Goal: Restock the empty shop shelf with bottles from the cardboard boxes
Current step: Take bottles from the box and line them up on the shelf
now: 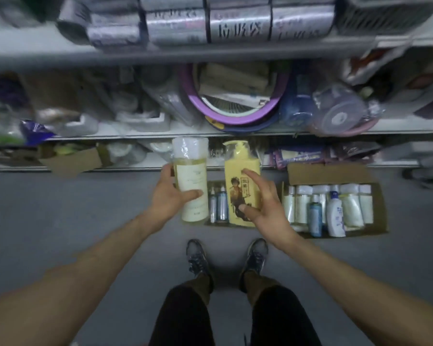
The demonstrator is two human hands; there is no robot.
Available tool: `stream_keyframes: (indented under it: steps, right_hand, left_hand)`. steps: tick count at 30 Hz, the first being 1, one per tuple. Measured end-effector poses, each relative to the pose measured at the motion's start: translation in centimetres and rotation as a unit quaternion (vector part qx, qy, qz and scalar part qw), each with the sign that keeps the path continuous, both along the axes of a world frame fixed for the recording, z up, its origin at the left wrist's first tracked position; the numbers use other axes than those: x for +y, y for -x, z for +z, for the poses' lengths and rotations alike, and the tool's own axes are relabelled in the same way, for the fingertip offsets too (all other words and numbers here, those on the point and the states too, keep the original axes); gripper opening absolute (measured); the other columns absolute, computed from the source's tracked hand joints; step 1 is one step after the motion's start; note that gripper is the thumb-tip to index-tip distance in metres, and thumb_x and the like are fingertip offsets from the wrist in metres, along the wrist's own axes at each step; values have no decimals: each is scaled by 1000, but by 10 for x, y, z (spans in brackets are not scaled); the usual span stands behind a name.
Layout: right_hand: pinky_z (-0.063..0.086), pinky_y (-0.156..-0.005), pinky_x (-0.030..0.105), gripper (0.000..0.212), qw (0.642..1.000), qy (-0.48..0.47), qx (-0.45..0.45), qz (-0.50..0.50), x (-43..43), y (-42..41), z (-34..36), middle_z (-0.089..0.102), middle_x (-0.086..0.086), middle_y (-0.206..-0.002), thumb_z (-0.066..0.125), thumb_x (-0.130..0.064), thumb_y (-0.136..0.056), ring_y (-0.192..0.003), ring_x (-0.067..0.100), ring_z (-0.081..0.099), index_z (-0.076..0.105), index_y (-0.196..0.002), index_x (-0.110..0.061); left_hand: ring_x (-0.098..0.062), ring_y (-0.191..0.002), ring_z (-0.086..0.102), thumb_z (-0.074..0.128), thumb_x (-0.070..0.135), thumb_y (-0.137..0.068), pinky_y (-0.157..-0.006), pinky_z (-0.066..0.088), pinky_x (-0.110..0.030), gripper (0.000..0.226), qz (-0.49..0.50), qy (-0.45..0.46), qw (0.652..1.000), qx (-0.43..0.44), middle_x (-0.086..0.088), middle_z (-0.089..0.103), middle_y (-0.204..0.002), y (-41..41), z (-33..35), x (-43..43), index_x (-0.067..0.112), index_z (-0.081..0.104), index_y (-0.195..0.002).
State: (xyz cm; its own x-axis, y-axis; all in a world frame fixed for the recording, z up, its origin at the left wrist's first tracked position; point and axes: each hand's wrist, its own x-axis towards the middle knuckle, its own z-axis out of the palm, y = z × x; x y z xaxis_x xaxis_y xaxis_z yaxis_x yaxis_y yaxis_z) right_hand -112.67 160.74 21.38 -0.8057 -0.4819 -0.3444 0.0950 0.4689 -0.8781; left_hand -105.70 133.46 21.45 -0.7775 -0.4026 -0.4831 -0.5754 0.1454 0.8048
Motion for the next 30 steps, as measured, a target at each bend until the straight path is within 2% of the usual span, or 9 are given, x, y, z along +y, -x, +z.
stream_keyframes:
  steps: [3,7,10,13,16,19,22,25,30]
  right_hand:
    - [50,-113,43,92,998,38,34,28,-4,-5,60,39,-20,-140,75,-9,-91,-132,-3,47,33,-159,-54]
    - [51,-107,28,93,990,70,108,53,-12,3,122,40,-19,-137,78,-6,-89,-130,-3,47,36,-157,-54]
    - [42,-108,11,91,982,112,143,53,-20,16,170,41,-21,-140,78,-7,-88,-134,-3,46,39,-156,-52]
    - [48,-111,22,87,972,159,166,49,-26,32,222,41,-17,-144,76,-16,-87,-136,1,47,38,-157,-50]
    - [57,-105,47,87,959,209,185,53,-29,53,270,39,-16,-148,76,-18,-87,-137,12,51,37,-159,-46]
    - [58,-103,52,90,943,250,212,58,-27,79,314,43,-1,-154,77,-8,-89,-140,26,53,36,-161,-43]
    - [63,-94,47,93,926,276,249,66,-21,107,358,46,3,-153,79,2,-89,-135,28,58,38,-159,-43]
    - [67,-84,40,92,913,294,276,72,-18,134,401,47,-1,-153,79,2,-89,-124,18,66,39,-156,-47]
    - [64,-86,27,93,885,317,335,68,-21,178,467,49,-5,-151,79,2,-89,-121,5,67,39,-154,-50]
  left_hand:
    - [14,-100,66,98,38,-64,-78,54,-16,82,30,3,999,33,30,69,-112,-20,69,-10,46,48,-128]
    - [-6,-116,70,95,42,-59,-95,59,-37,88,42,9,995,94,21,74,-121,-26,147,-18,45,53,-136]
    - [-4,-117,70,94,45,-58,-93,59,-35,88,39,27,987,153,19,75,-123,-14,206,-20,46,53,-137]
    - [-4,-116,70,95,44,-59,-90,61,-28,89,47,48,976,205,18,75,-125,1,264,-20,45,54,-138]
    - [-9,-119,71,97,41,-62,-98,61,-42,86,40,66,966,248,13,75,-127,18,315,-20,41,56,-138]
    - [-8,-118,71,96,43,-60,-98,61,-46,89,36,89,955,281,13,75,-127,35,364,-17,46,52,-138]
    - [2,-117,67,94,50,-58,-96,60,-39,92,28,129,941,313,22,71,-127,51,415,-11,47,49,-138]
    - [-5,-121,67,93,51,-57,-102,58,-47,94,26,158,929,333,16,71,-129,68,459,-9,43,49,-139]
    - [-7,-114,72,95,51,-54,-98,62,-48,87,36,176,913,367,15,73,-126,104,521,-17,53,50,-128]
